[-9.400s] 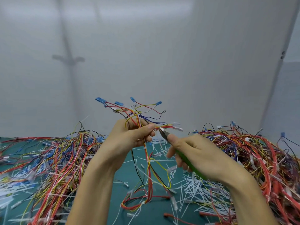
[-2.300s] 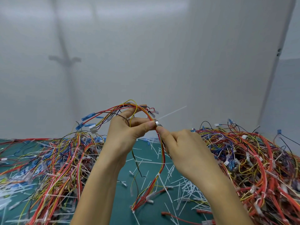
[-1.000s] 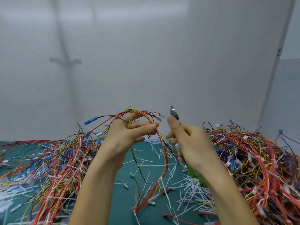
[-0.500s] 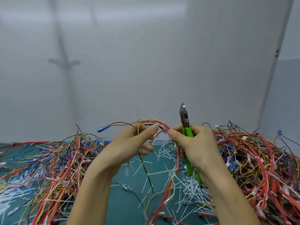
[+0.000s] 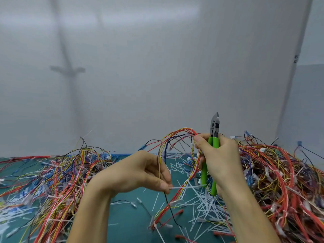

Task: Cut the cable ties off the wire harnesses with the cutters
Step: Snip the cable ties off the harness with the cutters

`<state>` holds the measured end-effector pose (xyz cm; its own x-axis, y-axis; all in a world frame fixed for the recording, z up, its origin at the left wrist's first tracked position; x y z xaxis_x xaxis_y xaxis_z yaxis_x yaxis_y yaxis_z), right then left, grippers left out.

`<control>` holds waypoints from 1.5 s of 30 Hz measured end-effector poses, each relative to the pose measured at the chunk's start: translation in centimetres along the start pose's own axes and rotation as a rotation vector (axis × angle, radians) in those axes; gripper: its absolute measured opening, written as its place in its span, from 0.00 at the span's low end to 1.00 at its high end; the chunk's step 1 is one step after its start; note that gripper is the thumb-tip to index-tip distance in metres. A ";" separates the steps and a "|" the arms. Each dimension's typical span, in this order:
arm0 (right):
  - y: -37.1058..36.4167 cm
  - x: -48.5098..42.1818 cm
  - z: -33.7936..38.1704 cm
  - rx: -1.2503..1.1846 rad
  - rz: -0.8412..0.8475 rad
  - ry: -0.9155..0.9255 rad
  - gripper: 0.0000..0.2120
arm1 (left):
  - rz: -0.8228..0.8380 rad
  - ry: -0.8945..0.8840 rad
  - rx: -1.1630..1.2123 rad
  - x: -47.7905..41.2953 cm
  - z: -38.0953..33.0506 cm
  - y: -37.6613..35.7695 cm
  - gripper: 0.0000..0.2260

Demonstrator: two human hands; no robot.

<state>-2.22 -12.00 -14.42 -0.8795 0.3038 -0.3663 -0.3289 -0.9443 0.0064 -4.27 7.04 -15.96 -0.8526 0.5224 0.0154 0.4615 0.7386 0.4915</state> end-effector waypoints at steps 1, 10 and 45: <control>-0.1 0.0 -0.1 0.004 0.012 -0.002 0.08 | -0.009 -0.003 -0.012 0.1 0.2 0.3 0.03; -3.6 1.0 -2.8 0.422 0.271 -0.040 0.12 | -0.535 -0.118 0.289 1.0 0.0 4.6 0.04; -5.2 3.4 0.7 0.428 0.472 0.036 0.30 | -0.540 -0.141 0.702 -1.1 -0.2 2.5 0.08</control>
<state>-3.77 -5.95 -15.02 -0.9536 -0.1444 -0.2640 -0.0233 -0.8393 0.5432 -2.18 8.24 -14.59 -0.9802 0.0419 -0.1936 0.0898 0.9652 -0.2457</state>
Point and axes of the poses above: each hand's wrist, its own x-axis away from the middle knuckle, its own y-axis out of the back of the hand, z = x × y, the point moved 7 cm from there along -x, towards the middle knuckle
